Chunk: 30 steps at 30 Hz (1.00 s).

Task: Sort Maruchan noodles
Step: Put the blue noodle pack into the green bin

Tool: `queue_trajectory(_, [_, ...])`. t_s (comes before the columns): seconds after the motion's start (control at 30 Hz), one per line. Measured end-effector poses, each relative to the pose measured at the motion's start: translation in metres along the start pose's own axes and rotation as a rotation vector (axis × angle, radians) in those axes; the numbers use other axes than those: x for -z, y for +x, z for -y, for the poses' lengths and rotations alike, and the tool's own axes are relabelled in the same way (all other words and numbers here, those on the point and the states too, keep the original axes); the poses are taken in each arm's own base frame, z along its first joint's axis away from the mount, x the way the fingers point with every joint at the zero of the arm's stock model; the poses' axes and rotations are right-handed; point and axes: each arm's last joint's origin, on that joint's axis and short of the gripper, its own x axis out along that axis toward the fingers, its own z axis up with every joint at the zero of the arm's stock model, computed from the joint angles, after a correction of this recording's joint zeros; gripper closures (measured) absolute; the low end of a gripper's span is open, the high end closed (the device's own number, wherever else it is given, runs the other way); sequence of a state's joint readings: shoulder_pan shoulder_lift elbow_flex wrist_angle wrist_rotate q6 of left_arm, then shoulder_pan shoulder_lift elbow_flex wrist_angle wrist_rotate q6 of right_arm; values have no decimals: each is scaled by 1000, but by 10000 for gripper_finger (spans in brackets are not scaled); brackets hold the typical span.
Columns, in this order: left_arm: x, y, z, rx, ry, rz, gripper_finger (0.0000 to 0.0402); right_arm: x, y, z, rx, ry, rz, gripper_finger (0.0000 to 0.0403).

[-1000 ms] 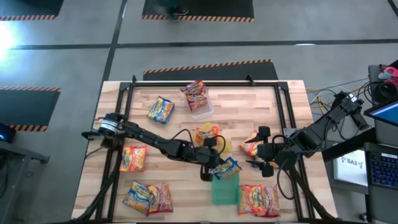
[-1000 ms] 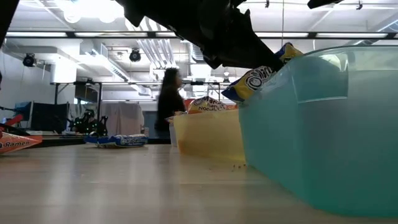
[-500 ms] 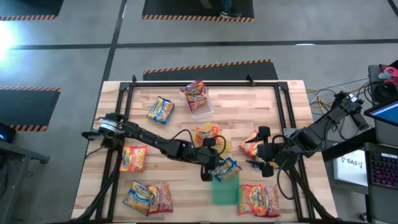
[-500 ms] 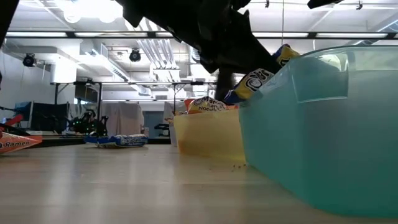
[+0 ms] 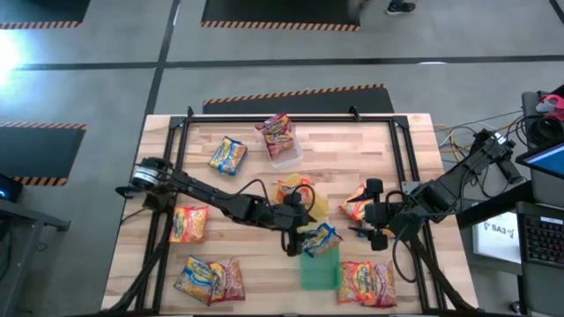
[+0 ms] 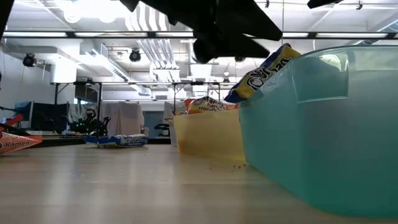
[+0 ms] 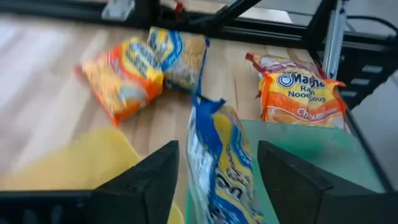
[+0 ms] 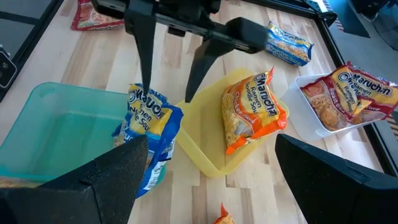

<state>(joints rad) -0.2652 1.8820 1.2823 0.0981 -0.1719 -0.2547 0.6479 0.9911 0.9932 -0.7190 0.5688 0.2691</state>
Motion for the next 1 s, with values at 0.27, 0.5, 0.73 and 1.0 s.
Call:
queue_trajectory(0.27, [9,-3,11,-86,-177,-25,161,0,0,0,0,0,-1,62])
queue_trajectory(0.5, [20,1,13,-122,-227,-75,157,0,0,0,0,0,0,62])
queue_trajectory(0.73, [26,9,13,-121,-198,-80,157,0,0,0,0,0,0,62])
queue_trajectory(1.0, [34,15,18,-111,-162,-89,157,0,0,0,0,0,0,62])
